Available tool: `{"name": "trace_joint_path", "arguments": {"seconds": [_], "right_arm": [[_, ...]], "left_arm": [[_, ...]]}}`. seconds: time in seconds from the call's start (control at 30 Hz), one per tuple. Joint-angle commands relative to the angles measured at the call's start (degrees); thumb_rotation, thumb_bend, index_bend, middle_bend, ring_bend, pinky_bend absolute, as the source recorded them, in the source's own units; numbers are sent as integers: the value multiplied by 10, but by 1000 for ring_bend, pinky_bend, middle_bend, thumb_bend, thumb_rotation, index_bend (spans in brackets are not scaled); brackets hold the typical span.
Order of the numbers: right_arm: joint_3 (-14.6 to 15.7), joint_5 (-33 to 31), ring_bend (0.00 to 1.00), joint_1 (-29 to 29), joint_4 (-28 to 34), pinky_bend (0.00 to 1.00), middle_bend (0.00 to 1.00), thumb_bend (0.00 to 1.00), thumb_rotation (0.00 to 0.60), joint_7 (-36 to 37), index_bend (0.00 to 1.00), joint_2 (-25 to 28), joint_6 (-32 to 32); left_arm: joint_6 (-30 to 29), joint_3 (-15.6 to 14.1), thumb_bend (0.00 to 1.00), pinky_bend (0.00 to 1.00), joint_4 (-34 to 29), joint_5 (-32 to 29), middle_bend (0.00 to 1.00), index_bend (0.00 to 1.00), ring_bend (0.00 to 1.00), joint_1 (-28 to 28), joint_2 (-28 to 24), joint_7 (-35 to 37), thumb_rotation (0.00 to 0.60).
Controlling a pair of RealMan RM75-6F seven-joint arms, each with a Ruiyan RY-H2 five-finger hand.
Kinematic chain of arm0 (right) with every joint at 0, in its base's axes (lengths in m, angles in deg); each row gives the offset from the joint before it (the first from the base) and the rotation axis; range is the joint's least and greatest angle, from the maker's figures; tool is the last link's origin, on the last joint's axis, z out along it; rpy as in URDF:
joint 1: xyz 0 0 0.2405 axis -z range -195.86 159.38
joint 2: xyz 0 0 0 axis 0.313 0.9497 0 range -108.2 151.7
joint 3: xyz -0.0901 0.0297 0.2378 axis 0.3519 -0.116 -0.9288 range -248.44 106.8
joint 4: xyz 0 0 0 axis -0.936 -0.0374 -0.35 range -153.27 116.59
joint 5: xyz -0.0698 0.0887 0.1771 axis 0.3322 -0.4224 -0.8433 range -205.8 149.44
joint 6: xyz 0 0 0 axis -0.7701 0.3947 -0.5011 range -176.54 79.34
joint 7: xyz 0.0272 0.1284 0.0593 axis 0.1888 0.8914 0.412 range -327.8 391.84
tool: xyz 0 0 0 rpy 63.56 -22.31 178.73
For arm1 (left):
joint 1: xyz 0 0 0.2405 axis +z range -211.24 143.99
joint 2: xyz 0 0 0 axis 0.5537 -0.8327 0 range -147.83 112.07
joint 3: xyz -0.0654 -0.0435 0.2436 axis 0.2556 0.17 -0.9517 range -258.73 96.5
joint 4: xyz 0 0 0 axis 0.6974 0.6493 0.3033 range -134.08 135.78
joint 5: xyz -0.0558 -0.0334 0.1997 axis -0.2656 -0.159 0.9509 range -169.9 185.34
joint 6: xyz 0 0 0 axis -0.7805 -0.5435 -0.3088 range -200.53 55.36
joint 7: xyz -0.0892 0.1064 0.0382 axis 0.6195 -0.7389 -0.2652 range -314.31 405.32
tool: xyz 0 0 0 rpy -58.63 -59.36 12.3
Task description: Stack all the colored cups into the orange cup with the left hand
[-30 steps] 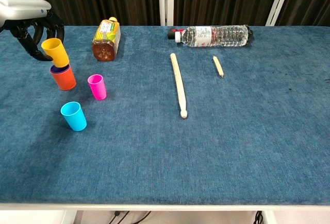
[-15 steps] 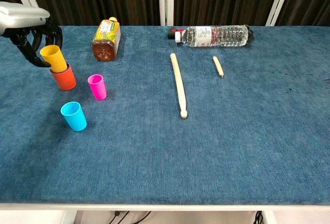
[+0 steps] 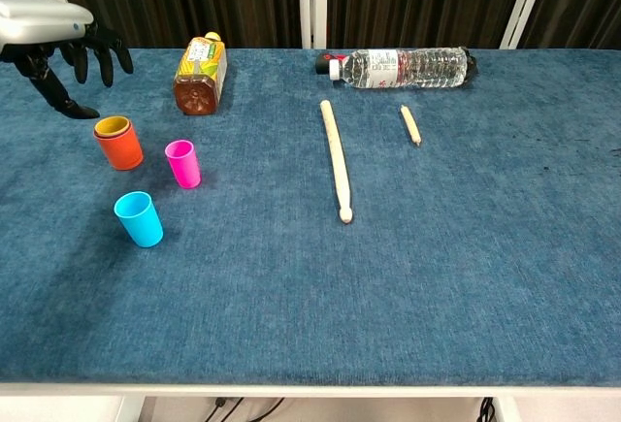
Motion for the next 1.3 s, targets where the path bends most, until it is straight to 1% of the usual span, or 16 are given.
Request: {"name": "trace_joint_path", "arguments": {"seconds": [0.03,0.1,0.17,0.27,0.4,0.53,0.67,0.77,0.87,1.3], "right_arm": [[-1,-1,0,0,-1,0,0,100,600,3,0,2,0],[-2,-1,0,0,-2,0,0,100,600,6,0,3,-1],[-1,-1,0,0,-4,0,0,100,600,8,0,3,-1],[-1,-2,0,0,-7,0,0,100,600,12,0,2,-1],[0,-1,0,-1,-9,0,0,100,600,11,0,-1,3],[2,2,0,0,-6,0,0,100,600,4,0,-2,0],[4,2,0,4,-3,0,0,101,600,-1,0,-1,-5],[4,3,0,6,-2,0,0,100,600,-4,0,-1,-7],[4,2,0,5,0,0,0,100,600,-6,0,0,-5],[5,-2,0,0,3,0,0,99,600,-14,0,-1,10]], "left_arm": [[-51,-15,220,319,-90,53,364,311,366,21,-55,-21,600],[-80,-33,212,346,-128,81,386,334,377,38,-79,-40,600],[-99,-52,205,349,-158,98,400,342,383,58,-95,-47,600],[-108,-76,193,345,-182,118,400,340,383,84,-99,-38,600],[-105,-102,189,355,-177,161,395,335,382,107,-73,-32,600],[-97,-113,189,362,-153,205,394,335,382,118,-36,-31,600],[-109,-115,189,359,-104,255,391,330,382,130,10,-38,600],[-107,-111,189,357,-75,264,389,322,381,137,40,-32,600],[-104,-105,189,356,-58,271,386,313,381,140,56,-29,600],[-62,-89,188,354,-44,262,385,316,382,137,77,-24,600]]}}
